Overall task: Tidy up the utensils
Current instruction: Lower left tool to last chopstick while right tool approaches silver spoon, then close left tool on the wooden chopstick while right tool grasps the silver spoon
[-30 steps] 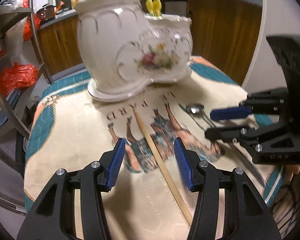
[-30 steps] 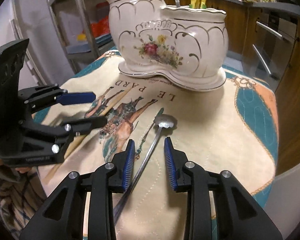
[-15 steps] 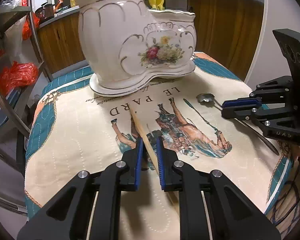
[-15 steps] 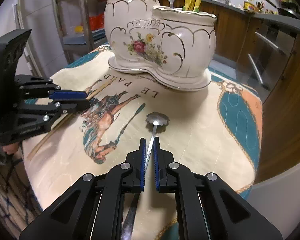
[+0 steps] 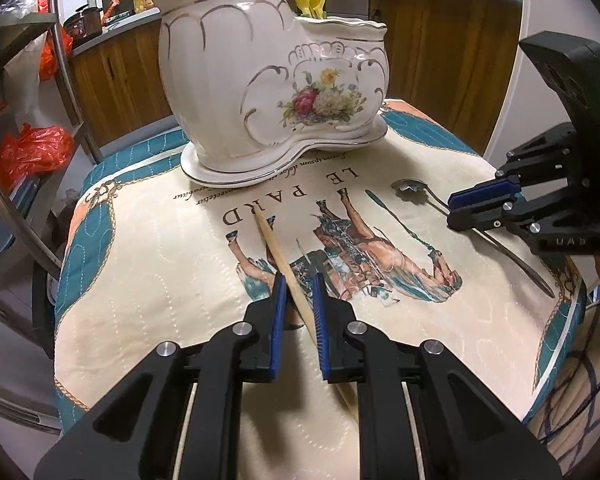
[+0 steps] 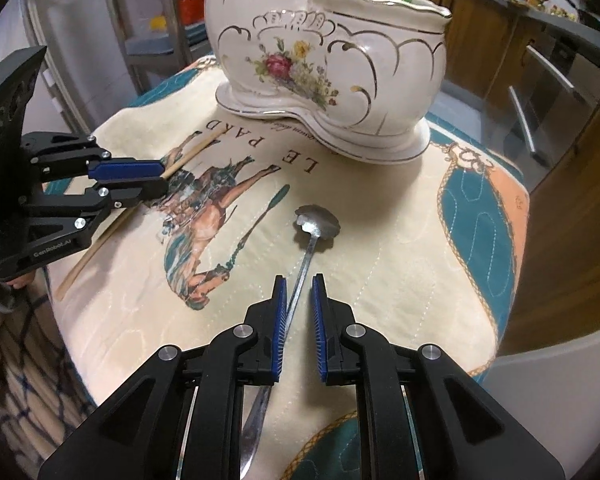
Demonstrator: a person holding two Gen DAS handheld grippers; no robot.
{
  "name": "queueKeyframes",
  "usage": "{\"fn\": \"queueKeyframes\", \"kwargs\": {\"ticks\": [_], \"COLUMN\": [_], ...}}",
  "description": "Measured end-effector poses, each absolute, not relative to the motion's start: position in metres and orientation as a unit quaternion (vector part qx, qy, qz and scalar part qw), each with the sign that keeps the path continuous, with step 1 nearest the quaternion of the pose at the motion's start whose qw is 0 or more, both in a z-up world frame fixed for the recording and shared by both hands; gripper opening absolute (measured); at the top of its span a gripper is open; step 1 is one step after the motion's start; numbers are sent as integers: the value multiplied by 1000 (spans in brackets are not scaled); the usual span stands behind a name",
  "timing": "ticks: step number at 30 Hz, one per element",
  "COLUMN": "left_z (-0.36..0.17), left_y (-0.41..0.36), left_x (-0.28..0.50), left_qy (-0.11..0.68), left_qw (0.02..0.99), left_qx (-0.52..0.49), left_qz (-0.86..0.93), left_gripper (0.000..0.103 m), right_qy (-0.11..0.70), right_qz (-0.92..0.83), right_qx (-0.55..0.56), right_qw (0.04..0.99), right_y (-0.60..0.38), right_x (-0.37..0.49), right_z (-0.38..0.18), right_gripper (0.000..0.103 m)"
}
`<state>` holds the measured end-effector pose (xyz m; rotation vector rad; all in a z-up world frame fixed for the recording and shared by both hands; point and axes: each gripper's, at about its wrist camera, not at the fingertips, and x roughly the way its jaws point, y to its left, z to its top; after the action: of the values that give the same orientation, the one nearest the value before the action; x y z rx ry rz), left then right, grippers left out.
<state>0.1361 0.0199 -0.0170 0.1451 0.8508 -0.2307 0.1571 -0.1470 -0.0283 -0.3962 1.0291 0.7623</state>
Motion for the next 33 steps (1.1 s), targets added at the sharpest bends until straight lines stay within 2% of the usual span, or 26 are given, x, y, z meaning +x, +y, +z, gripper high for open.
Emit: {"fn": "queueKeyframes", "kwargs": {"ticks": [18,33], "left_z": [-15,-17], "left_y": [36,35], "left_x": [139,142], "left_qy": [420,426], "left_qw": [899,891], "left_qx": [59,80], "left_qz": [-111,-133], "left_gripper": [11,11], "right_qy": [534,532], "right_qz": [346,340], "right_qx": [-194,-251], "right_qw": [747,734], "right_y": [-148,-126], "right_x": [188,183], "right_z": [-27,-24], "right_gripper": [14,10]}}
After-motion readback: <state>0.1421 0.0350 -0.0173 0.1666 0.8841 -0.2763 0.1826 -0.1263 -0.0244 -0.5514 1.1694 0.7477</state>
